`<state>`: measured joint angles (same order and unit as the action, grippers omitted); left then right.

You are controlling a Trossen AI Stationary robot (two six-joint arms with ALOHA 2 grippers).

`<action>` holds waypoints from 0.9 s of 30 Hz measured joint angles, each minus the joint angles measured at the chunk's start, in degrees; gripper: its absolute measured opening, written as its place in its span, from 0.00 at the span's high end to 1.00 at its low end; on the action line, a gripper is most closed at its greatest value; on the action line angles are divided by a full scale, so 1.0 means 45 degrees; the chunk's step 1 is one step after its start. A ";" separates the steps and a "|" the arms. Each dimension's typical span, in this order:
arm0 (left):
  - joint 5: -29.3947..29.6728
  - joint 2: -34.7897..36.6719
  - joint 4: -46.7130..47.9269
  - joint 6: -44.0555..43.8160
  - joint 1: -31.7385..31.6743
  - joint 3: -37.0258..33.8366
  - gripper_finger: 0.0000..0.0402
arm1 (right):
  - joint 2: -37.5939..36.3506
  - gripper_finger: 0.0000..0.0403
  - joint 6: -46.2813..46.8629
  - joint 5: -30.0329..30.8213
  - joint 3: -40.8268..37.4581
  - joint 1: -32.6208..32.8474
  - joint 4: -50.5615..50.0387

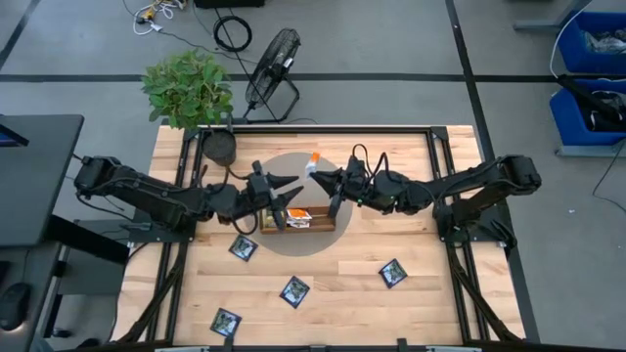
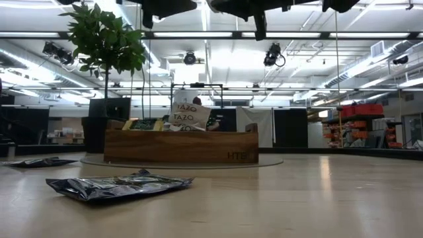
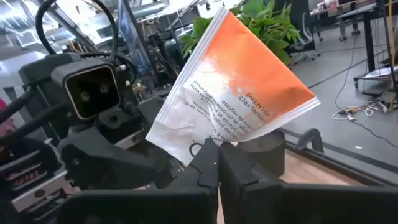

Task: Pick & Place Tea
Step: Put the orange tea bag into the wooden organizer

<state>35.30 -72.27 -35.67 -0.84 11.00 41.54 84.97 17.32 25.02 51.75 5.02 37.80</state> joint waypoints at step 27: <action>-0.0808 -0.0952 -0.2336 -0.0002 -0.0846 -0.0010 0.58 | 0.0560 1.00 -0.0043 0.0248 0.0000 -0.0005 0.0966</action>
<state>31.66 -76.55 -46.18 -0.85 7.19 41.50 87.49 17.13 26.13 51.75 4.99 42.15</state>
